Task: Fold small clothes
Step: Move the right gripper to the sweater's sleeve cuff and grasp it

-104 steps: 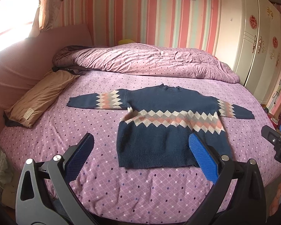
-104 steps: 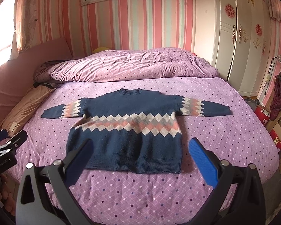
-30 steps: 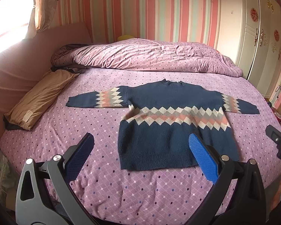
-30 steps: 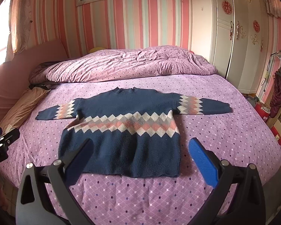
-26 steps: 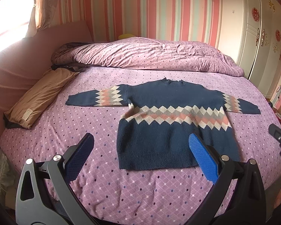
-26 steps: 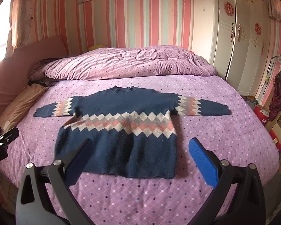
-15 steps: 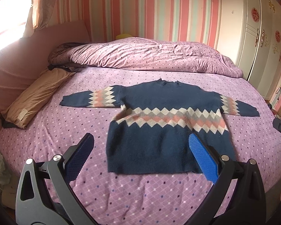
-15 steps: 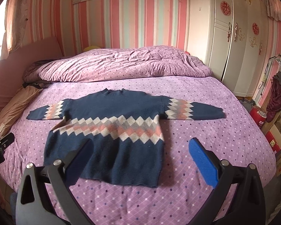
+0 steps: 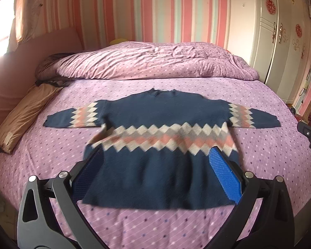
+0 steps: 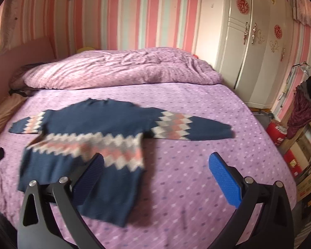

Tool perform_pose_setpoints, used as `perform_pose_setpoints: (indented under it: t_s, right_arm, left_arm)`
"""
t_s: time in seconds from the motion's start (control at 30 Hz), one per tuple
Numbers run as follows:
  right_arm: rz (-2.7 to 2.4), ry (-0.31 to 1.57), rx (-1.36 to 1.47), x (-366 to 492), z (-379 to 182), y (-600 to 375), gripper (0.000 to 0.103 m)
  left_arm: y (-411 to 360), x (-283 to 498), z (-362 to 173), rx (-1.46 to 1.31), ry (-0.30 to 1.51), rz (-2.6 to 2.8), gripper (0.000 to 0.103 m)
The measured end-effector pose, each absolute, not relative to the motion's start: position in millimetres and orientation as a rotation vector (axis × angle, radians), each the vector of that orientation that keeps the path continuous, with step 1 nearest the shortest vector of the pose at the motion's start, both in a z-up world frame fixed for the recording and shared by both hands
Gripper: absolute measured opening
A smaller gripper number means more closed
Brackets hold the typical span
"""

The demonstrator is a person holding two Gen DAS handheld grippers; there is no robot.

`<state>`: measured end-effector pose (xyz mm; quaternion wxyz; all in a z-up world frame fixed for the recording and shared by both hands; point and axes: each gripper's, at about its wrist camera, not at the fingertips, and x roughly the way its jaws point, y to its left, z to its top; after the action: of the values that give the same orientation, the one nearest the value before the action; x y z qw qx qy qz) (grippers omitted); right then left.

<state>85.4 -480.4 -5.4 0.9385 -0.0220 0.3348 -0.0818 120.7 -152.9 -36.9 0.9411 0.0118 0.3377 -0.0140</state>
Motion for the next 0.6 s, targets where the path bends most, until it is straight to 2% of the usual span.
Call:
perform_pose_setpoints:
  t_s: [0.37,0.6]
  right_arm:
    - [-0.251,0.757,-0.077,168.2,-56.4,-601.0,0.101]
    - [-0.264,0.785,0.020,226.7,-103.9,-693.8,0.101]
  left_arm:
    - [-233.1,166.3,-63.7,0.103,0.687,-0.064,0.100]
    - [-258.8,195.1,-90.0,0.113,0.713,-0.053,0.100]
